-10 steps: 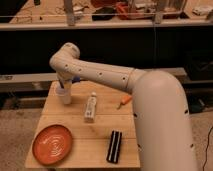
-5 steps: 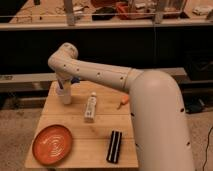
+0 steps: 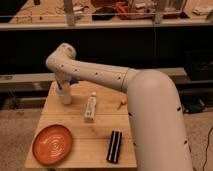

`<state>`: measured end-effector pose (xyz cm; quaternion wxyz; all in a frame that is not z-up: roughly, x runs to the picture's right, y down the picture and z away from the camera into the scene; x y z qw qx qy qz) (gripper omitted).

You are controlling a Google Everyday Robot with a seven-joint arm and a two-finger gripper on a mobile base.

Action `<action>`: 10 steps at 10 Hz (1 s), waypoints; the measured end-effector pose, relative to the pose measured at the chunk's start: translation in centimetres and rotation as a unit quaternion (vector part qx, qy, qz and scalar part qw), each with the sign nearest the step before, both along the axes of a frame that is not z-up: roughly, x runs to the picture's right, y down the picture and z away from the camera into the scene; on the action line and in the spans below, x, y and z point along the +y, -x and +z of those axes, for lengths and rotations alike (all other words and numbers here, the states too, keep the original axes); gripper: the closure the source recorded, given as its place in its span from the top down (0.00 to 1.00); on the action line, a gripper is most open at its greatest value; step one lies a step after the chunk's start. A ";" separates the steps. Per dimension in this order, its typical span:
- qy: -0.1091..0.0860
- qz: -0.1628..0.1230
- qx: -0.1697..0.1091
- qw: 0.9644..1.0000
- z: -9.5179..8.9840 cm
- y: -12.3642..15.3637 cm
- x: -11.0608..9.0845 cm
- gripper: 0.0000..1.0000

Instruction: Place the white sponge in the ceramic cup

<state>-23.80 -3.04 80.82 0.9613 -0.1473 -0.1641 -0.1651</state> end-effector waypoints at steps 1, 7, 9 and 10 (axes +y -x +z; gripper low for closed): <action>0.001 -0.001 0.001 1.000 0.0 0.2 0.1 0.01; 0.004 -0.004 0.003 1.000 0.0 0.8 0.6 0.01; 0.004 -0.004 0.004 1.000 0.0 0.9 0.8 0.01; 0.004 -0.005 0.003 1.000 0.0 0.9 0.9 0.01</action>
